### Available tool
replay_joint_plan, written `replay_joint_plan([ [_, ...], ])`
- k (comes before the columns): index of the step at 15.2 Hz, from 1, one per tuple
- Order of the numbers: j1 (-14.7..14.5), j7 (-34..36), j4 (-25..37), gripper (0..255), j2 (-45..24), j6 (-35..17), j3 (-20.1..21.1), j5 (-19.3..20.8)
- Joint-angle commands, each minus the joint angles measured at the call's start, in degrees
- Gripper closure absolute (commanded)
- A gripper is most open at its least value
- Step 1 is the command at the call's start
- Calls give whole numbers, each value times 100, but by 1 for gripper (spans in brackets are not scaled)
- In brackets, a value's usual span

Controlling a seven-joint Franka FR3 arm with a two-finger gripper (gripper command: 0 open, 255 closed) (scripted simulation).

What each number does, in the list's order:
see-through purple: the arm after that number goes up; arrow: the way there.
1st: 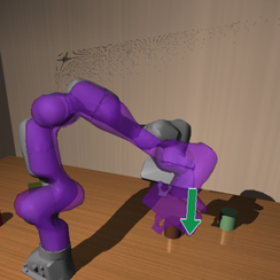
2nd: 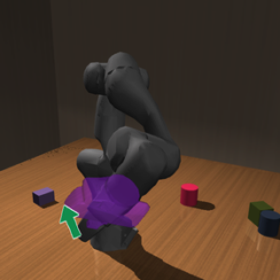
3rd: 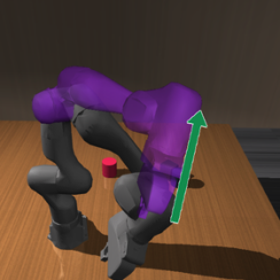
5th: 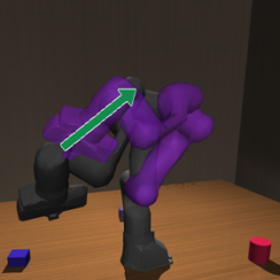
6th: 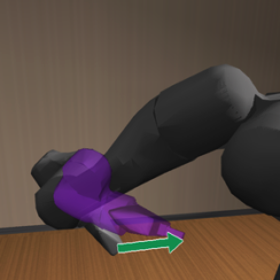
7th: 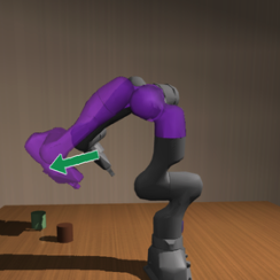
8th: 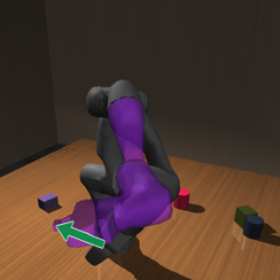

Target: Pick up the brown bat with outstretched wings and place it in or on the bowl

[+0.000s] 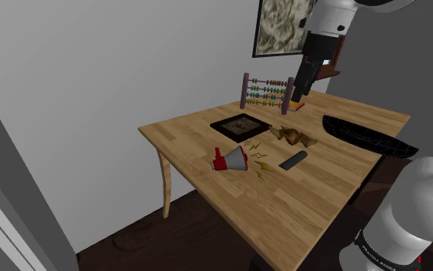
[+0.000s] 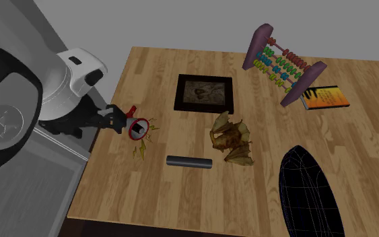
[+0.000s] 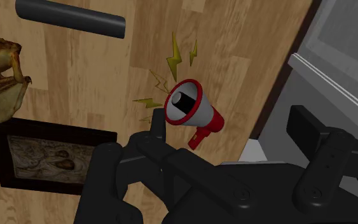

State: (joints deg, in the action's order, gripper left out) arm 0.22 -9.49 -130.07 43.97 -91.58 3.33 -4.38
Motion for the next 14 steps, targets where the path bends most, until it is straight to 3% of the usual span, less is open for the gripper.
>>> replay_joint_plan([
  [1,0,0,0,0,0,0,0,0],
  [14,335,-1627,-1073,0,-826,-1937,-1100,830],
])
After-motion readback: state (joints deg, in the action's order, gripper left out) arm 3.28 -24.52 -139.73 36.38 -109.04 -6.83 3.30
